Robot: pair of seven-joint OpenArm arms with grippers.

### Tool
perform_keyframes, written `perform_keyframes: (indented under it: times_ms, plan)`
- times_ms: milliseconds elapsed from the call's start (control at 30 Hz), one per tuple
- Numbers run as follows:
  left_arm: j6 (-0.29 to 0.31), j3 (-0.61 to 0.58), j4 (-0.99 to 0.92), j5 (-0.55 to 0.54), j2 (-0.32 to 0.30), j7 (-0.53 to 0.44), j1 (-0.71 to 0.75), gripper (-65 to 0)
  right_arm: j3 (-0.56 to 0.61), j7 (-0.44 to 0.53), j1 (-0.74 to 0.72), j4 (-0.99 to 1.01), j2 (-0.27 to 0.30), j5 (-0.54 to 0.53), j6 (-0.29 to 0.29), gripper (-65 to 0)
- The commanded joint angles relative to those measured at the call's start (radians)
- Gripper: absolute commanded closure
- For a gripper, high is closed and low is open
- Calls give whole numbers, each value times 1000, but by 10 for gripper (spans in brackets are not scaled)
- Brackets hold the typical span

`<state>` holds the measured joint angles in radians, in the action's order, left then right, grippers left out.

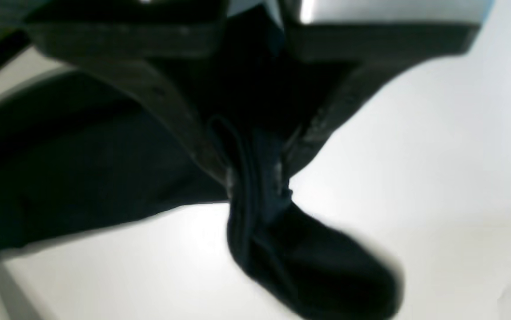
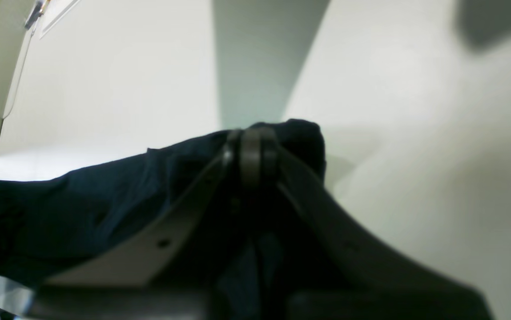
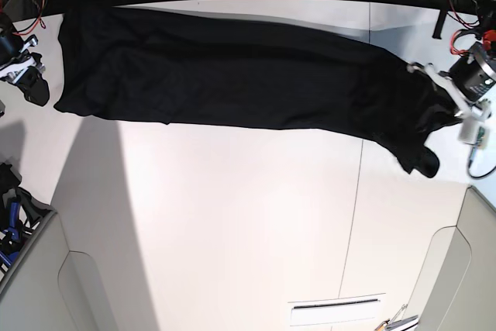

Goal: Fold the T-shirt properly
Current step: 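Grasp the strip end with the left gripper and fold it toward the right gripper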

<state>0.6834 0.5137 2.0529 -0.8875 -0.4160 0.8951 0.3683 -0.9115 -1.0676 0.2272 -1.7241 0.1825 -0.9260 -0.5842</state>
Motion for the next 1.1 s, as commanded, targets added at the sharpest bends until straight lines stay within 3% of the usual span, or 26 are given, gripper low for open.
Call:
perform_keyframes:
  times_ms: [0, 167, 367, 533, 633, 733, 867, 1067]
  plan:
    - [8, -27, 51, -16, -13, -24, 10, 0, -6, 16, -2, -18, 16, -16, -7, 0]
    - [8, -236, 91, 45, 30, -32, 34, 0, -6, 17, -2, -18, 16, -13, -7, 0]
    - [8, -467, 73, 270, 151, -126, 24, 0, -6, 16, -2, -18, 16, -12, -7, 0]
    - [1, -577, -54, 286, 213, -148, -16, 0, -6, 13, -2, -18, 16, 3, -7, 0]
    - [0, -613, -155, 286, 228, -181, -56, -161, -6, 8, -2, -18, 17, 11, -7, 0]
    - [0, -633, -229, 281, 242, -181, -86, -331, -6, 9, 4, -18, 17, 38, -7, -164]
    - [1, -634, -246, 193, 253, -136, -88, -348, -6, 21, 24, -15, 17, 68, -7, -363]
    - [15, -634, -246, -19, 253, -60, -85, -348, -5, 34, 46, 47, 23, 95, -7, -386]
